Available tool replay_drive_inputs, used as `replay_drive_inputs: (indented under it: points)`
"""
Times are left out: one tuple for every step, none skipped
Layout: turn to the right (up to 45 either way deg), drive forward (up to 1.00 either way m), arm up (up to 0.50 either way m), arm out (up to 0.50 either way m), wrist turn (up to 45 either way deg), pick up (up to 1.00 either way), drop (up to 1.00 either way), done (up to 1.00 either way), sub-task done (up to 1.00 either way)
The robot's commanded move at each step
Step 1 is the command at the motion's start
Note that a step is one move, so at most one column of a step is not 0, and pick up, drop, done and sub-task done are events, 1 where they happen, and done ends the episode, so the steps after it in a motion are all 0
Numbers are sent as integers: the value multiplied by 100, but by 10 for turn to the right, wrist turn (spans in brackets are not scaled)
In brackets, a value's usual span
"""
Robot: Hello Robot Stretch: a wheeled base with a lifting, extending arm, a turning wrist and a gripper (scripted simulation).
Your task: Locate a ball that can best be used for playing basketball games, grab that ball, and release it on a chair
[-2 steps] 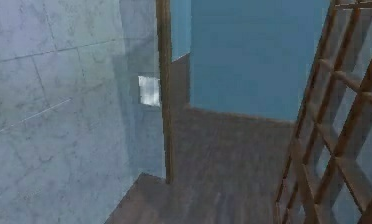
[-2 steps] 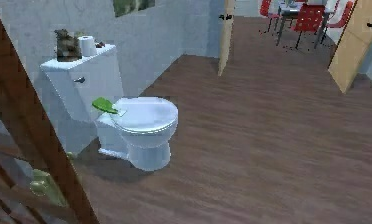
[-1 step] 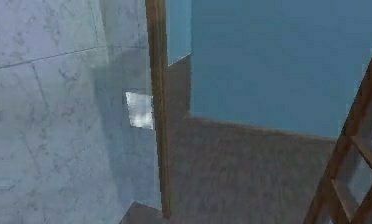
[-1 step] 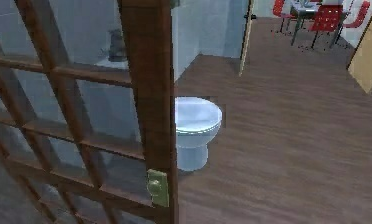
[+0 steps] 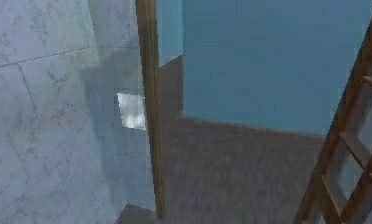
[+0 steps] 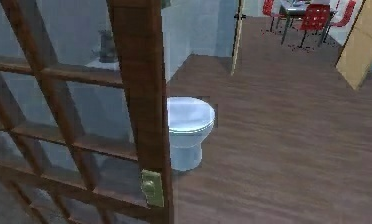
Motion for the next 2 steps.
replay_drive_inputs:
  points:
    - [150,0,0,0,0,0,0,0,0]
    - [0,100,0,0,0,0,0,0,0]
